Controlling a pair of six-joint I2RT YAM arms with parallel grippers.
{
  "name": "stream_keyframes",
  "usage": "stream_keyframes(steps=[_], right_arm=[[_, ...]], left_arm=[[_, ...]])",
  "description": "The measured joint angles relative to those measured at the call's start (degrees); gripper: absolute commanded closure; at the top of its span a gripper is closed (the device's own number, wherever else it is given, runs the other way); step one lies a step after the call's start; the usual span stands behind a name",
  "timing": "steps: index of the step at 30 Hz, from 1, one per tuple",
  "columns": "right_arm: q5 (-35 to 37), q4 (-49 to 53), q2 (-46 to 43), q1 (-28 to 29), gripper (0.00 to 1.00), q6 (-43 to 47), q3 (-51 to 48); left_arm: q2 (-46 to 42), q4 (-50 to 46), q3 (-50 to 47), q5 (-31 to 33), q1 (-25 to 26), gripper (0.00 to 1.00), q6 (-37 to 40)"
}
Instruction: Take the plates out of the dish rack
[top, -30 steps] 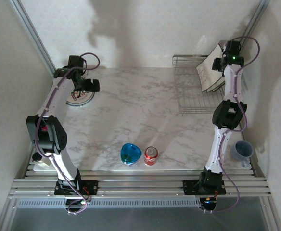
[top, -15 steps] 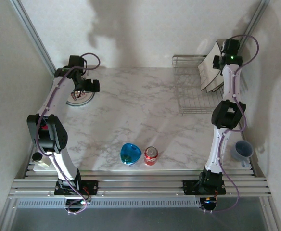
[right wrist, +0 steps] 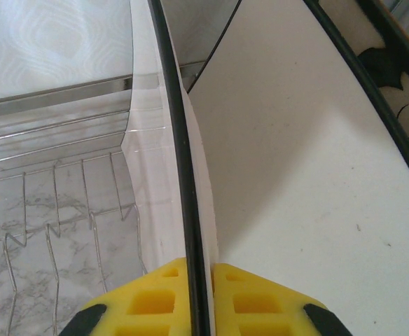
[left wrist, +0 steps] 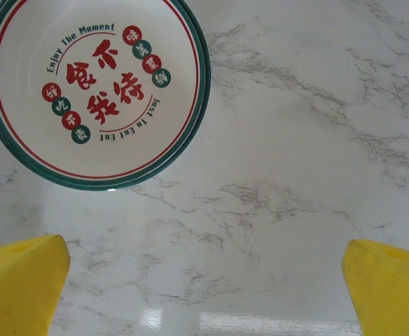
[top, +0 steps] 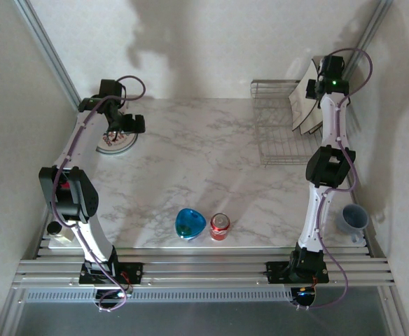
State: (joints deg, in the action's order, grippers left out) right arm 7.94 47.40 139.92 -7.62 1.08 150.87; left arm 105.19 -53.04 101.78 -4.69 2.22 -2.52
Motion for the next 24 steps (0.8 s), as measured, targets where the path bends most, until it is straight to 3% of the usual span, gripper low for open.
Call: stream_keyframes(steps=[10,24], right_arm=[[3.1,0.0,-1.9,1.3,1.00,0.7,-2.0],[9.6,-3.6,-15.6,3.1,1.00,3.8,-17.7]], left_arm=[[0.0,0.0,0.0,0.0,0.2,0.00,0.0],[0.0,0.9,-2.2,-0.2,1.6,0.00,0.0]])
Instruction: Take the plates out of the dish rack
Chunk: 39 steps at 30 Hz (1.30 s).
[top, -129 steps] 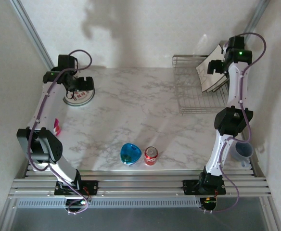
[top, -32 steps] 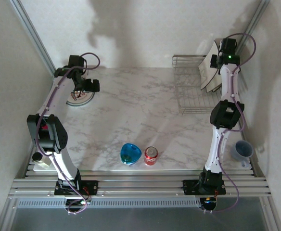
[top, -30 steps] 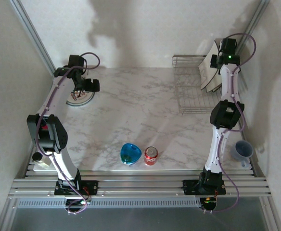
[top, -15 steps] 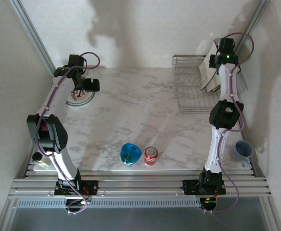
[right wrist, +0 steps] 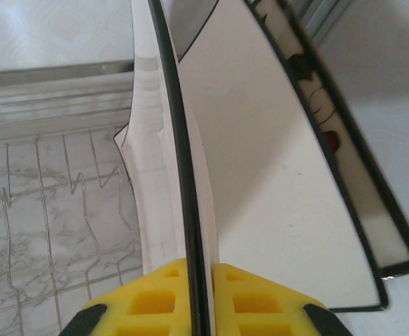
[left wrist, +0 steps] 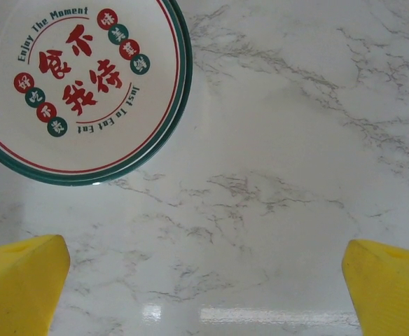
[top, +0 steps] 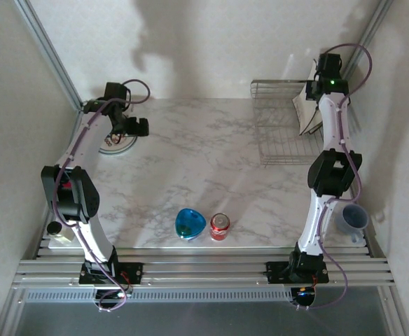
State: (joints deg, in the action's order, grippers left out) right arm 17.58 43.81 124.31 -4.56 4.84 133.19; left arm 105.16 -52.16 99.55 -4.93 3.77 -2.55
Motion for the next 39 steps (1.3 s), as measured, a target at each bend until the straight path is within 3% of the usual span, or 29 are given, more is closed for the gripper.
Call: stream_keyframes(steps=[18,25,32,39], right_arm=[[1.7,-2.2,-11.3,1.4,1.00,1.4,-5.4],[-6.0,1.9,-16.9,3.2,1.00,-5.5,-7.2],[-19.7,0.0,-33.4,3.7,1.00,-20.9,-24.2],[-34.2,-17.6,-50.6,3.8,1.00,-41.7,-53.4]], left_arm=[[-1.3,1.0,-2.3,-0.4,1.0,0.00,0.0],[-2.2,1.0,-3.0,-0.4,1.1,0.00,0.0],[-3.4,1.2,-3.8,-1.1,1.1,0.01,0.0],[-4.8,2.5,-4.1,-4.4,1.3,0.00,0.0]])
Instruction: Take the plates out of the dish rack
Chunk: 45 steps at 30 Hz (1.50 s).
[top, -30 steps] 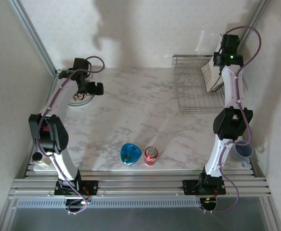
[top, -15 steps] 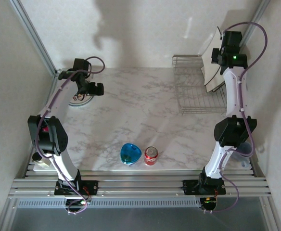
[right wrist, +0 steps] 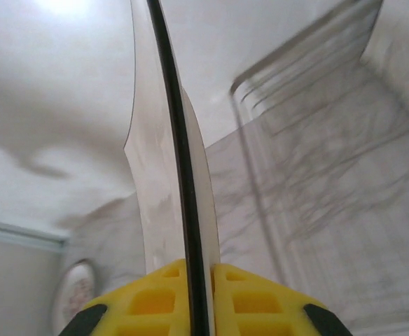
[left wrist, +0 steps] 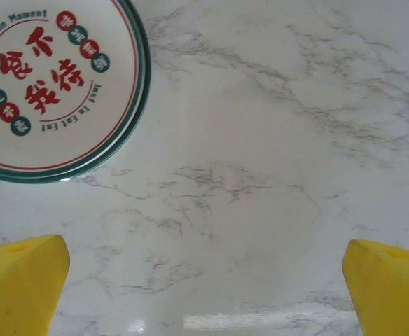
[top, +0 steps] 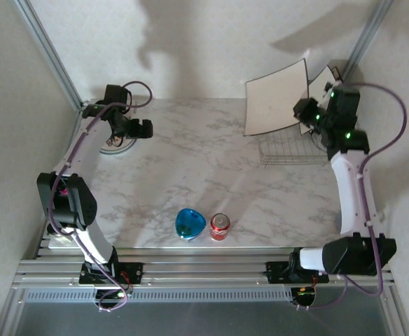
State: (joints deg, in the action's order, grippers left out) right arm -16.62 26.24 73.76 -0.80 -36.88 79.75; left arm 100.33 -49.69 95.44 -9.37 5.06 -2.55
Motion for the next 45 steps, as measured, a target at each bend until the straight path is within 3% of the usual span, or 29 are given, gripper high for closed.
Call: stream_keyframes(steps=[4,10,21,24,29,35,39,45], right_arm=[[-5.5,-9.0,-3.3,0.1,1.00,-9.5,-13.3],[-9.7,-18.7,-4.3,0.3,1.00,-18.8,-25.0],[-14.5,-33.2,-3.8,2.4,1.00,-24.0,-30.4],[-15.4,-35.1,-3.2,3.5,1.00,-24.0,-30.4],[-16.1,-38.1,-0.7,5.8,1.00,-24.0,-30.4],[-15.2,-40.0,1.7,9.3,1.00,-24.0,-30.4],[-14.7,-41.7,2.5,11.6,1.00,-24.1,-30.4],[-13.5,-42.9,4.3,14.8,1.00,-24.1,-29.9]], left_arm=[[-1.2,0.2,0.0,-1.9,0.2,0.00,0.0],[-1.7,1.0,-1.4,-3.5,0.2,0.00,0.0],[-1.7,5.1,-5.2,-7.2,0.3,0.00,-0.6],[-1.3,7.4,-4.9,-13.1,0.3,0.00,-1.1],[-0.5,14.9,-5.0,-29.4,0.3,0.00,-4.2],[-0.5,35.8,-13.2,-48.3,0.7,0.00,-16.3],[-0.5,45.8,-17.7,-53.8,1.9,0.00,-23.4],[-0.4,55.3,-20.0,-56.7,4.0,0.01,-29.5]])
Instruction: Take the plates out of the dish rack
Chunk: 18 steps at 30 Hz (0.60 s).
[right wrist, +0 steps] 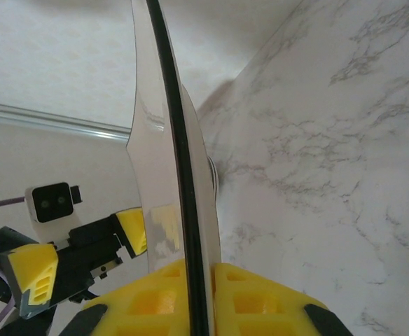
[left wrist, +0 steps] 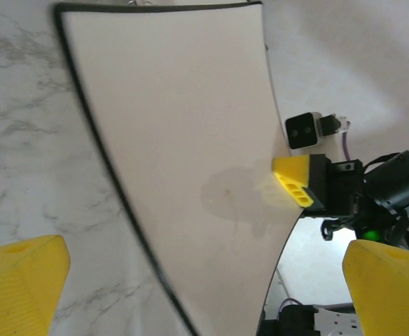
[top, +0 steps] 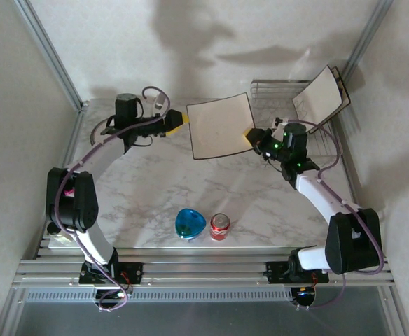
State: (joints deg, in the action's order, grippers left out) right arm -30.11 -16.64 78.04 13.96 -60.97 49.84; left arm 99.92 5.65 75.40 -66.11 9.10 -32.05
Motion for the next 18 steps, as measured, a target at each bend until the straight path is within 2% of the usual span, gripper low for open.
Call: stream_keyframes(steps=[11,14,18], right_arm=[[4.3,-3.7,1.0,4.5,1.00,-1.5,0.1],[4.9,-4.4,1.8,5.2,1.00,-1.8,0.8],[5.2,-5.6,3.7,6.1,1.00,-2.3,1.9]], left_arm=[[1.3,6.3,-1.9,-0.2,0.6,0.06,-4.4],[1.6,6.7,-2.1,-0.2,0.6,0.11,-5.1],[2.1,8.4,-2.4,-0.2,1.0,0.46,-6.7]])
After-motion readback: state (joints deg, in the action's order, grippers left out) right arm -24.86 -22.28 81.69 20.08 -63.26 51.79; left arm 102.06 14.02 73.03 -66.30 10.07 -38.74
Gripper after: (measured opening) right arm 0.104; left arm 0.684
